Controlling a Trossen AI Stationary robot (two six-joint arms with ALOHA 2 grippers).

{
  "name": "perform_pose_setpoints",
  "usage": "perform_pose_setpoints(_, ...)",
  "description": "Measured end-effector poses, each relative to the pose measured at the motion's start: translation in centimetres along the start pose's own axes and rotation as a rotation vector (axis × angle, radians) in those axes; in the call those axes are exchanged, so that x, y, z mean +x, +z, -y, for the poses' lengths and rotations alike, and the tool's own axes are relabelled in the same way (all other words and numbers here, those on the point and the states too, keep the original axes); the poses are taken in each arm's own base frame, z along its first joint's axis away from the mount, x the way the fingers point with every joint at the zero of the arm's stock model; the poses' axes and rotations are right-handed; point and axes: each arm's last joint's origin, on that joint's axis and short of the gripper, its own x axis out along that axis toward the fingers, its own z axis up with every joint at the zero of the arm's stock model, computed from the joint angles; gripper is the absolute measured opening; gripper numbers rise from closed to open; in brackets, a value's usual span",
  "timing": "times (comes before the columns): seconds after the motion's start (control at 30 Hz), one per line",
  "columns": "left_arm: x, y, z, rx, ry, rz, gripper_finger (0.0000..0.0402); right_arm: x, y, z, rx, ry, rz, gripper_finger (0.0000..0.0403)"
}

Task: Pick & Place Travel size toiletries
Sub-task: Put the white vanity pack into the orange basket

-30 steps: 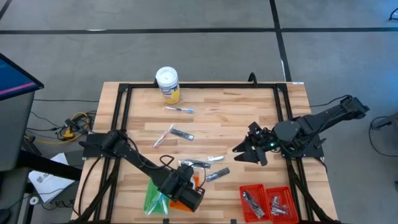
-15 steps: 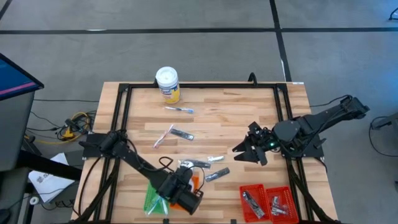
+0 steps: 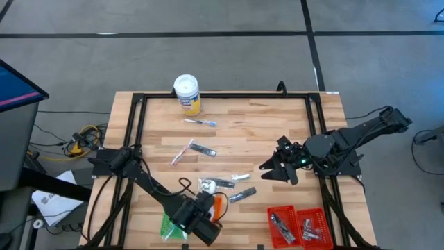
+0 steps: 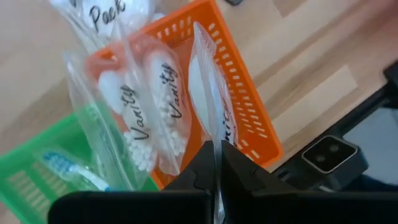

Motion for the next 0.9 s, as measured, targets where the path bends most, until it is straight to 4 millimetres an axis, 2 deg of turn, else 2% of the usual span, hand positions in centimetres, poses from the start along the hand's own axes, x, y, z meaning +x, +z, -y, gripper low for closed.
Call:
perform_pose_setpoints(0.2, 0.1, 0.6, 0.0, 0.142, 0.001, 0.004, 0.0, 0.0, 0.1, 0.0, -0.002, -0.002, 0.002, 0.0302)
perform_pose_setpoints(0.47, 0.1, 0.6, 0.0, 0.487, -0.009, -0.008, 0.0, 0.0, 0.0, 0.0, -0.002, -0.002, 0.002, 0.0302)
perform_pose_setpoints(0.9, 0.4, 2.5, 0.1, -0.112, -0.019, -0.01, 0.0, 0.0, 0.0, 0.0, -0.003, -0.002, 0.002, 0.0302)
